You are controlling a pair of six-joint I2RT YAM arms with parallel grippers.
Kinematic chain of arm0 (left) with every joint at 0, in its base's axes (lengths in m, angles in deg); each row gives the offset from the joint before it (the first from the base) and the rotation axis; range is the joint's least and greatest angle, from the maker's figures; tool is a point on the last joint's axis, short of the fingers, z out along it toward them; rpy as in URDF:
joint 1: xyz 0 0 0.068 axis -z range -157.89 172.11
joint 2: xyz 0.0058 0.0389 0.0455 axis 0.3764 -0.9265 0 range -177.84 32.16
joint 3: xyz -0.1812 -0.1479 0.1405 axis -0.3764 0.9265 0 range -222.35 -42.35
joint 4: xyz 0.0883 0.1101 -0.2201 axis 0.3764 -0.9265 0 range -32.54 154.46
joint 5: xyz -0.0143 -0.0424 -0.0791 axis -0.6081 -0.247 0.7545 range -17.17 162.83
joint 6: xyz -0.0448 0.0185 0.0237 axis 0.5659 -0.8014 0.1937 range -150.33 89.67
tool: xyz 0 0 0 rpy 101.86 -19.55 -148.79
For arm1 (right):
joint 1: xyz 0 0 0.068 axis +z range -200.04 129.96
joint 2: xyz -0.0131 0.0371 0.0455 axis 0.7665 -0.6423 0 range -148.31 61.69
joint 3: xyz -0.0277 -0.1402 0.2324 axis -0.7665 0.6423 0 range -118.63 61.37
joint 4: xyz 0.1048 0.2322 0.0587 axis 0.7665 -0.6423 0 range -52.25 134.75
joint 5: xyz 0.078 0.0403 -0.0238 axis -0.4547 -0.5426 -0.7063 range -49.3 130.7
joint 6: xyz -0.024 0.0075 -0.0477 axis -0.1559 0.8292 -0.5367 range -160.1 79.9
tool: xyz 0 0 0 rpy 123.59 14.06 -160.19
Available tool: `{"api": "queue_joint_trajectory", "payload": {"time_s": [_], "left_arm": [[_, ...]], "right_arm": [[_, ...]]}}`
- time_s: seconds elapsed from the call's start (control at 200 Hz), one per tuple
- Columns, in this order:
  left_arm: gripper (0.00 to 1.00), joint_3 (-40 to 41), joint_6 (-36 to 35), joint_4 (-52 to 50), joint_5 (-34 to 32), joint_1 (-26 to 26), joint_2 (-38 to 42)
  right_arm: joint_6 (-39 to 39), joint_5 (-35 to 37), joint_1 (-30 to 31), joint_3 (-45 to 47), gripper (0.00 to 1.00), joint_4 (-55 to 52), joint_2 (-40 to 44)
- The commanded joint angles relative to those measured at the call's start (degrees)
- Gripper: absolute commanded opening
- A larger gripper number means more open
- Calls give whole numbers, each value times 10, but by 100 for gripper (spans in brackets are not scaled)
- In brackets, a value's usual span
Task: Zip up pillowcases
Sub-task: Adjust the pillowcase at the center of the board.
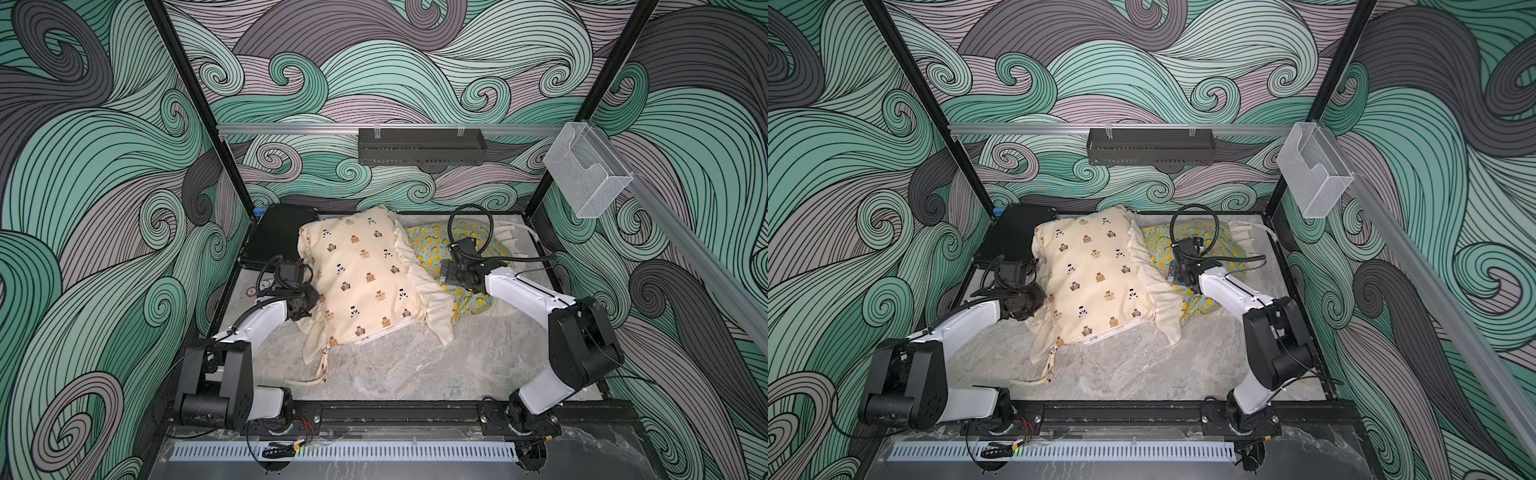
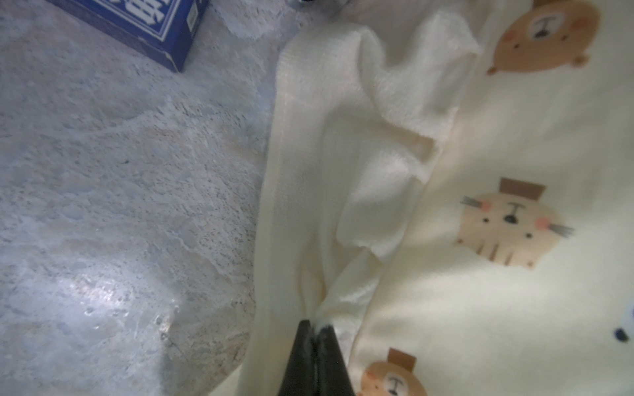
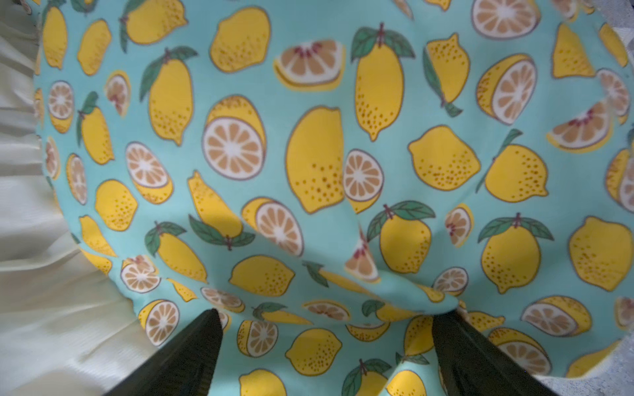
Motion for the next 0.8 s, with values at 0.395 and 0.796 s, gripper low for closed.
{"api": "queue_joint_trajectory", "payload": {"time_s": [0.395,0.796], "left_arm": [[62,59,1,-182,32,-1,195],[56,161,115,-189,67,143,335]], "right_arm": [[-11,-113,119,60,99,-44,152],[48,-154,301,152,99,24,218]]}}
